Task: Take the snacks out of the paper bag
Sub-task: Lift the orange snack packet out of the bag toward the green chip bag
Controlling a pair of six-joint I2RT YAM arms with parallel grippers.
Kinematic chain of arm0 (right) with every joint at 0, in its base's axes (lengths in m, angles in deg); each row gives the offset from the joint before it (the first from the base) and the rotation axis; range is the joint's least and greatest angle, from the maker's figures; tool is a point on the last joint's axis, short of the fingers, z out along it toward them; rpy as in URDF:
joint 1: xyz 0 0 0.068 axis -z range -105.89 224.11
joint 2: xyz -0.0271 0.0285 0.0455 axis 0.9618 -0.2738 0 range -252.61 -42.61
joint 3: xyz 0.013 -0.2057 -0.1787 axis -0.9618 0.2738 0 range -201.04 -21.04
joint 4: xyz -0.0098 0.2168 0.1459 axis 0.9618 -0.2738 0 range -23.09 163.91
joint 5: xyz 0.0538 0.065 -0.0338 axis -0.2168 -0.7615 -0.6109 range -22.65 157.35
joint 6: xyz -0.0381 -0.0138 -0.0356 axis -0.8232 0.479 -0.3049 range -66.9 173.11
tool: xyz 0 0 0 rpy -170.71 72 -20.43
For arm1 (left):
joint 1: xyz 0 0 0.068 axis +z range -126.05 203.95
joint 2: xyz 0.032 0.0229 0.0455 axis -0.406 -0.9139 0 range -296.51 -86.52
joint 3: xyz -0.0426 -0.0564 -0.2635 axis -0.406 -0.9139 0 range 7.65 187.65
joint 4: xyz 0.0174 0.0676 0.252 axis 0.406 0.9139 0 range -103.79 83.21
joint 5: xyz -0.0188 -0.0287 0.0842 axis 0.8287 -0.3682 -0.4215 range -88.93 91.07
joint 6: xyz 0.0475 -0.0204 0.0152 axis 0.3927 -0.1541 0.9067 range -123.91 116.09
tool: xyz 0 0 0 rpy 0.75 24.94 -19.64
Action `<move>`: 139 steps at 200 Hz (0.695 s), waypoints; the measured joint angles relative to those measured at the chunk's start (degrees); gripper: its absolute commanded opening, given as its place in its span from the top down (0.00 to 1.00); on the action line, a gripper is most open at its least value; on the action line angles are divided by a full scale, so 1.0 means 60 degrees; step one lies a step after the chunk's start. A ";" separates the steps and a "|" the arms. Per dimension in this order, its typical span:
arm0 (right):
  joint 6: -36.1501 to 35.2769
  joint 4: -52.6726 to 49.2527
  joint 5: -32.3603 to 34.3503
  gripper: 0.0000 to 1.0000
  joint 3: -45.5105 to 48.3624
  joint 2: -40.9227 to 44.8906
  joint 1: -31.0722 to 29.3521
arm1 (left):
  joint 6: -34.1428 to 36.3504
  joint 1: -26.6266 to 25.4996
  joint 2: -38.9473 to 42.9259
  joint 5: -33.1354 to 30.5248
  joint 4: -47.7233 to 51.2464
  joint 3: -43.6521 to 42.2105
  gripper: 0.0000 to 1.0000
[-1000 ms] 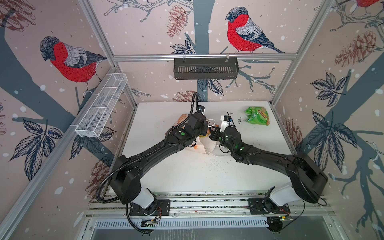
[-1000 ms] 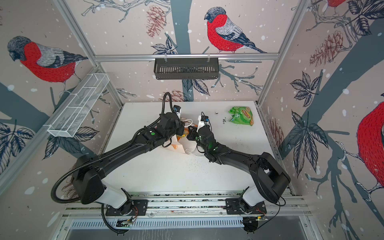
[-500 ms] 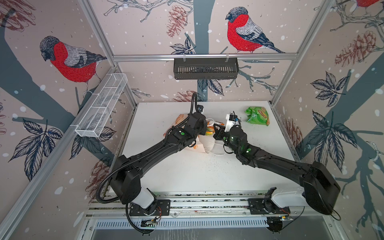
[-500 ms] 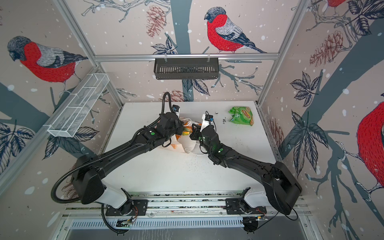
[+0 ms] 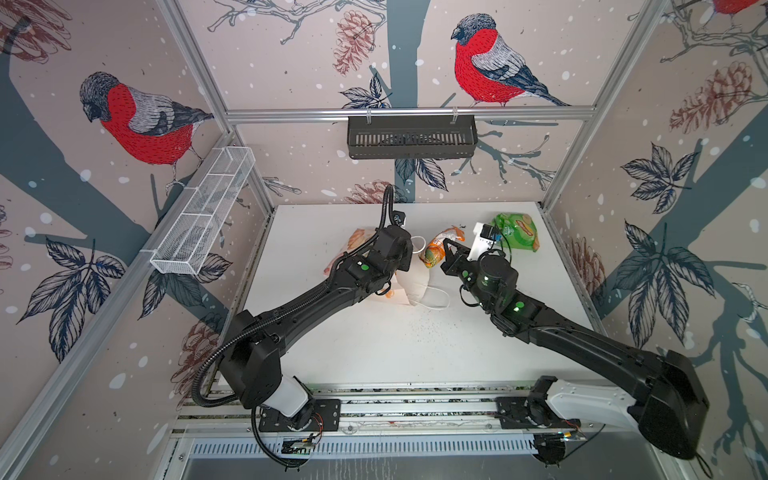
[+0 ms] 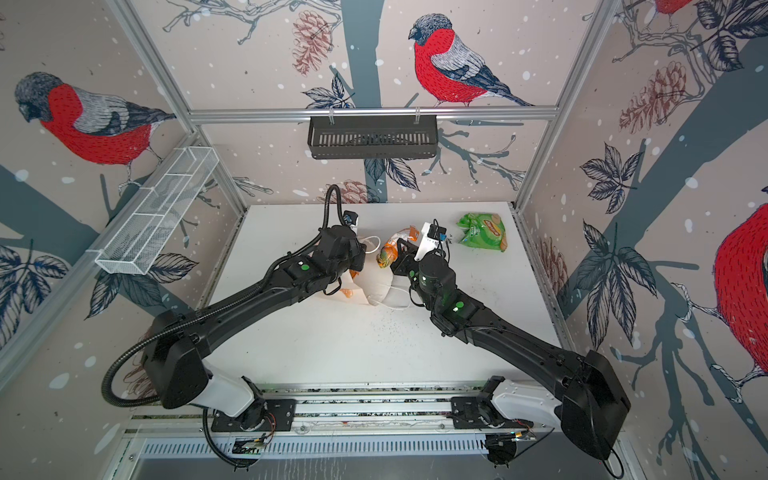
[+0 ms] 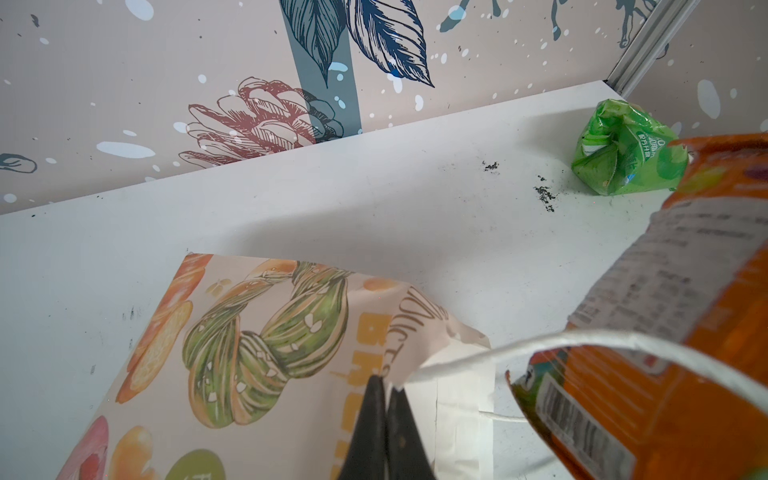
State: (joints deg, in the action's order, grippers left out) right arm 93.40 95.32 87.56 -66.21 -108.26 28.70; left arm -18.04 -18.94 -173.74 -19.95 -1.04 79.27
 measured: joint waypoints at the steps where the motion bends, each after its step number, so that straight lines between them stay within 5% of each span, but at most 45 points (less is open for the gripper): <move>1: 0.0000 -0.0007 0.0011 1.00 0.0004 0.0011 0.0000 | 0.0000 0.0000 0.0000 0.0000 0.0000 -0.0004 1.00; 76: -0.0437 -0.0929 0.0962 1.00 0.0546 0.1242 0.0404 | 0.0004 0.0000 0.0087 -0.0062 -0.0040 -0.0204 1.00; 139: -0.0208 -0.2699 0.1279 1.00 0.1537 0.2969 0.1887 | 0.0106 0.0000 0.0535 -0.0313 -0.0550 -0.0998 1.00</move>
State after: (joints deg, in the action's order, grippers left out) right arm 92.15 79.13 95.23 -56.99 -90.44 40.02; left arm -17.41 -18.94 -170.52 -21.83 -4.34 73.28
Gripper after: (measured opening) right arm 0.049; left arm 0.043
